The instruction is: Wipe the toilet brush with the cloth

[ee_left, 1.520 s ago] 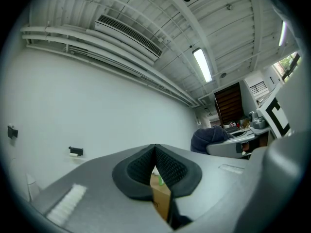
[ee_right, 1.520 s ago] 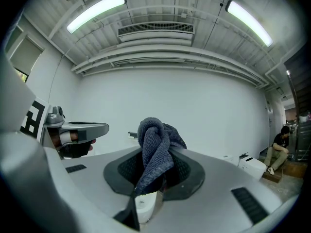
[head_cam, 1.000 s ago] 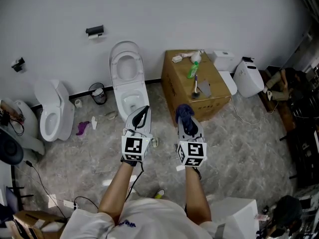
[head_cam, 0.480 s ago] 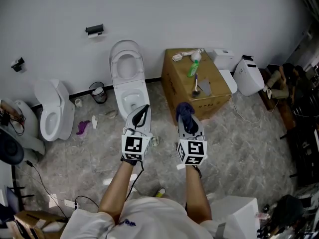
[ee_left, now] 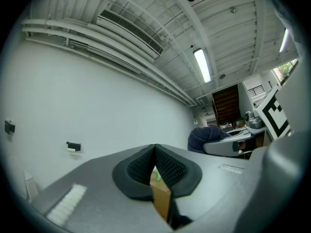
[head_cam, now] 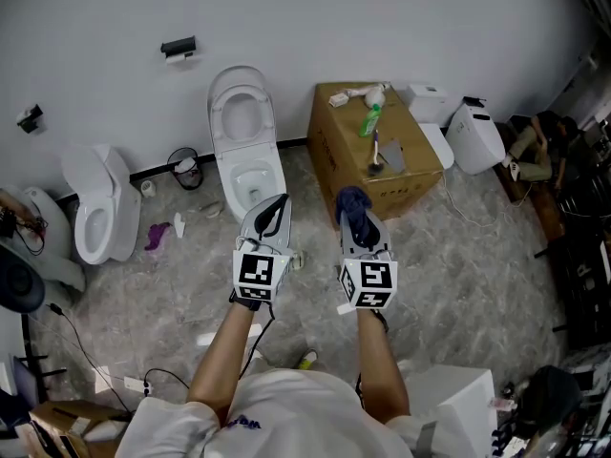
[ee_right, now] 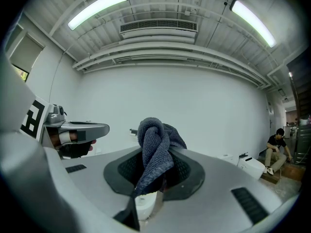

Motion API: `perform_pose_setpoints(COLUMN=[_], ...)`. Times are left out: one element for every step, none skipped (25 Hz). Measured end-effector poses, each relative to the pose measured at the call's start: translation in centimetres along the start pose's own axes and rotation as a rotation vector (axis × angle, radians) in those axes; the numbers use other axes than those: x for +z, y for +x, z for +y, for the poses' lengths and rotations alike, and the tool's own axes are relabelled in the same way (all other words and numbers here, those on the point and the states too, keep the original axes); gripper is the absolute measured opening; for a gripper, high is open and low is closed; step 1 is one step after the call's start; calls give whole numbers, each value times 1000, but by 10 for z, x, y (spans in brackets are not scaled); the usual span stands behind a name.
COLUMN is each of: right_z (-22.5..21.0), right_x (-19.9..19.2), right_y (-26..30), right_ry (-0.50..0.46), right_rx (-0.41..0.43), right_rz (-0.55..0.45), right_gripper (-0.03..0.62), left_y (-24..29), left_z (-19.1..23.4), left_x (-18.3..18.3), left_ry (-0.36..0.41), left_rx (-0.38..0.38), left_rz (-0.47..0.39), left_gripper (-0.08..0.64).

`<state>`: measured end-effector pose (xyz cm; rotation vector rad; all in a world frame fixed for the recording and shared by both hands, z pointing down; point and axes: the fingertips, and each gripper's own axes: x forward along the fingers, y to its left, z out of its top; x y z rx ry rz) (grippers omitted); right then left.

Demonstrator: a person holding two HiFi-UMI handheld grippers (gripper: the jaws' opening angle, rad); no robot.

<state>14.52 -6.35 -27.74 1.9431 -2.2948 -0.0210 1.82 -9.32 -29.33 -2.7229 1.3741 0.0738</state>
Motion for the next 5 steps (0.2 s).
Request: perform_pose_setpoints(right_z=[1,3,5,7,10], right_x=[0,0,0,0,0], right_y=[0,1,2,2,2], right_ry=[2,4,8,12,16], right_rx=[1,1,-1,-4,-6], right_rz=[-1,-4,-8,-12,-16], right_gripper=[91,91,91,91,91], left_y=[0,0,0,1,1], left_z=[1,1,2,3,3], left_x=[-1,-3,-3,-4,-5], left_ry=[0,2,6,10,15], left_rx=[-3,-10,-19,-28,-36], left_rz=[2,5,8,10,12], left_gripper=[2,2,2,2,2])
